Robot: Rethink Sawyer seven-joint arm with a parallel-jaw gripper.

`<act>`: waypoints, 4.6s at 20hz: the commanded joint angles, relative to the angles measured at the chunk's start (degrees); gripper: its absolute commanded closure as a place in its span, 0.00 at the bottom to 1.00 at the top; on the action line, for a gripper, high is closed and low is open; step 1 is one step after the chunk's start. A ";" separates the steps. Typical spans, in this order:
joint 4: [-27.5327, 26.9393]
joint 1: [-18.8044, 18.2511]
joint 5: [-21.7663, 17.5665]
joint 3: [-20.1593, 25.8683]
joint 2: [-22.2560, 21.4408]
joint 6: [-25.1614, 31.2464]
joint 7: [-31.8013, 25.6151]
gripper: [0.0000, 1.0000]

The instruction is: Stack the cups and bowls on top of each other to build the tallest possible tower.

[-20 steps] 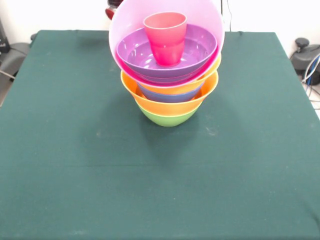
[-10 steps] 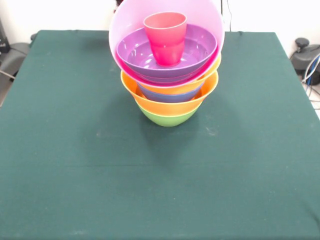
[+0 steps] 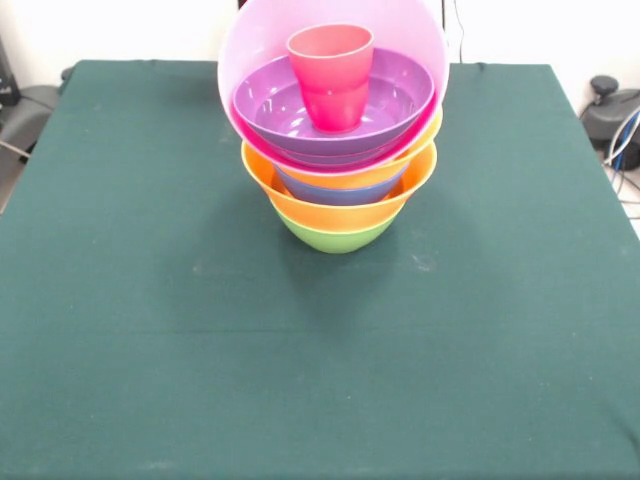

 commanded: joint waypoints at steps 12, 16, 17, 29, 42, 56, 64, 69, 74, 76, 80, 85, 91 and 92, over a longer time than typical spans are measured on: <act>-0.22 6.60 2.51 8.41 2.10 -12.15 14.74 0.00; 0.41 8.95 3.70 8.48 1.97 -13.85 15.55 0.00; 0.38 9.37 3.90 8.36 2.11 -14.23 15.65 0.00; 0.58 15.83 6.73 9.09 1.47 -16.97 19.57 0.00; 0.16 20.55 5.62 10.15 0.40 -19.13 26.21 0.00; -1.40 27.62 7.13 10.08 -0.01 -22.42 33.48 0.00; -2.62 30.53 6.70 9.88 -0.36 -23.39 36.77 0.00; -3.04 32.23 6.66 9.72 -1.53 -23.42 38.68 0.00; -3.78 33.08 5.94 9.46 -1.73 -23.86 40.29 0.00; -4.07 33.23 5.88 9.75 -1.76 -24.34 41.08 0.00; -5.34 34.96 5.78 9.02 -1.90 -25.49 41.89 0.00; -7.11 36.70 7.37 5.97 -1.13 -25.49 43.10 0.00; -10.35 37.19 7.54 2.70 1.35 -25.21 42.83 0.00; -10.57 37.10 7.61 2.54 1.86 -24.68 42.99 0.00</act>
